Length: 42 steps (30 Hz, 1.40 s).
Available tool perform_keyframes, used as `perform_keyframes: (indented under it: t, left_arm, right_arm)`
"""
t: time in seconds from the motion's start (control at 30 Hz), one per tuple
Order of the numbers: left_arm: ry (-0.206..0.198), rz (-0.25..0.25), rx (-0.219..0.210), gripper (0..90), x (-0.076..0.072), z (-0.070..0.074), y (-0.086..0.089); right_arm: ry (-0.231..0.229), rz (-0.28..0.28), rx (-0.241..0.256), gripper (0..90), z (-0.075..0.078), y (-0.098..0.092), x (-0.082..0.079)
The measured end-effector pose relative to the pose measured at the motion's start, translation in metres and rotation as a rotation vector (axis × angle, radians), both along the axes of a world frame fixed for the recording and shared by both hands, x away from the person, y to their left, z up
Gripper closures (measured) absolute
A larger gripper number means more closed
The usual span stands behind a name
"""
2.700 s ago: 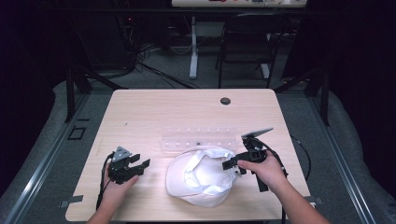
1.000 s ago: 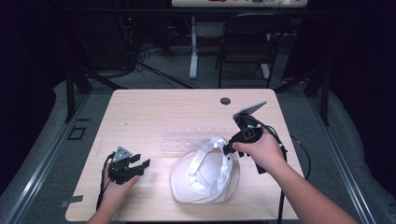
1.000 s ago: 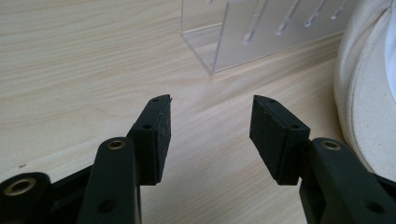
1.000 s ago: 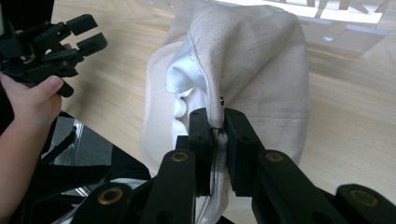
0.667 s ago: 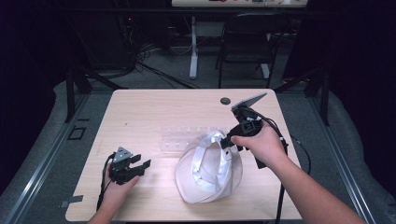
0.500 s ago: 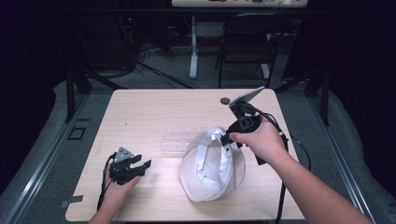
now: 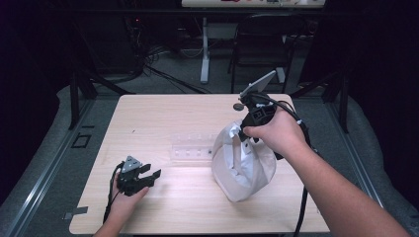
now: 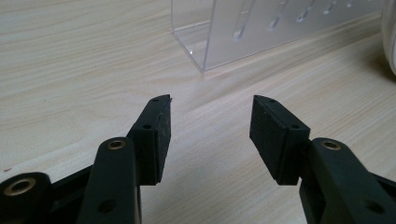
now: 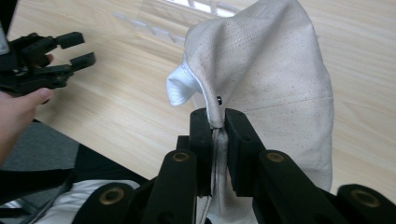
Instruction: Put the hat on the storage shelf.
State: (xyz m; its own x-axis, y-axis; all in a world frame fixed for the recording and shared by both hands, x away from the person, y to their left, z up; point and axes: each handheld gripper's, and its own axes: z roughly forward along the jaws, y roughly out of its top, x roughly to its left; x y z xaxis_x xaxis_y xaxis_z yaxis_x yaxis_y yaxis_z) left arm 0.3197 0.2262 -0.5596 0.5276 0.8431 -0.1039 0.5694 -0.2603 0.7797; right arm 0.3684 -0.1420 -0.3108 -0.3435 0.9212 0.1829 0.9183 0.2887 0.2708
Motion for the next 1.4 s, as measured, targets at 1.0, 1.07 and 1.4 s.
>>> perform_keyframes:
  t: [1.0,1.07,1.4]
  left_arm:
    - [0.002,-0.016,0.009,48.9,0.0,0.0,-0.005]
    - [-0.002,-0.016,0.008,48.9,0.0,-0.001,-0.006]
    - [-0.037,-0.062,-0.004,48.8,-0.005,0.009,-0.023]
  right_arm:
    - [-0.019,-0.044,-0.035,82.1,0.053,0.008,0.028]
    - [-0.02,-0.05,-0.03,82.1,0.054,0.01,0.03]
    - [-0.004,-0.095,0.01,82.1,0.059,0.013,0.042]
